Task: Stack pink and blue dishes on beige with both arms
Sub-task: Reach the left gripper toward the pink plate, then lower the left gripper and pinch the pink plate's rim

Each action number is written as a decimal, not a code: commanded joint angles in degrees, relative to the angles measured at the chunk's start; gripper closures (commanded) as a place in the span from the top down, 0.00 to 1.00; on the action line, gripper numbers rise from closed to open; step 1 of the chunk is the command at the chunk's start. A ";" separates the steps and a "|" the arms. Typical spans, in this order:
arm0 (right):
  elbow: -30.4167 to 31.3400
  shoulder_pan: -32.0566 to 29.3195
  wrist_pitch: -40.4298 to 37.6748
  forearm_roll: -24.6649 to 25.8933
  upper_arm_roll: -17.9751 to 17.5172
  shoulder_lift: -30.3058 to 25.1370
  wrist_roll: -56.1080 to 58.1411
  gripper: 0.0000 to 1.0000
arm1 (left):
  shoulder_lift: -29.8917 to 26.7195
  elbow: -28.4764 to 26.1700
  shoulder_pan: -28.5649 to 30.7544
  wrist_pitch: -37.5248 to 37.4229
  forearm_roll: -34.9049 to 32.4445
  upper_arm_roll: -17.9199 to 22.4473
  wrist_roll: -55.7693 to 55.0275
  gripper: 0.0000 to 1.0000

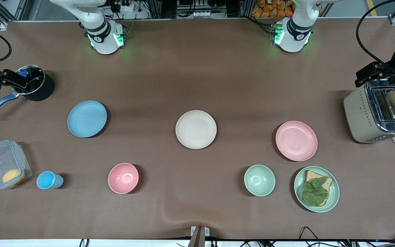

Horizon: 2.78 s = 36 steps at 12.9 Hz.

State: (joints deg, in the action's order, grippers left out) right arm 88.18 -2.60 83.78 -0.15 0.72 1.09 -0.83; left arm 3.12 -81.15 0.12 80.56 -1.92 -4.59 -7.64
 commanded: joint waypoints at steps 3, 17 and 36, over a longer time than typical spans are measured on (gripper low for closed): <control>1.03 0.05 -0.28 -0.82 -0.02 -1.35 -0.14 1.00 | 0.48 1.17 0.14 -1.10 0.34 0.28 1.31 1.00; 1.03 -0.04 -0.54 -0.82 -0.02 -1.26 -0.05 1.00 | 0.39 -34.47 3.30 40.41 -0.81 0.02 1.40 1.00; 0.95 0.40 -1.33 -0.82 -0.02 -0.30 -0.05 1.00 | 22.02 -41.29 7.62 68.42 1.74 -1.12 1.49 0.00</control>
State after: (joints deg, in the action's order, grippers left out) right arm 88.38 -2.59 82.63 -0.15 0.68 1.12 -0.80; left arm 24.70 -124.26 8.04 149.49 -1.86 -4.67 -5.63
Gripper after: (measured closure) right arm 0.000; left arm 0.749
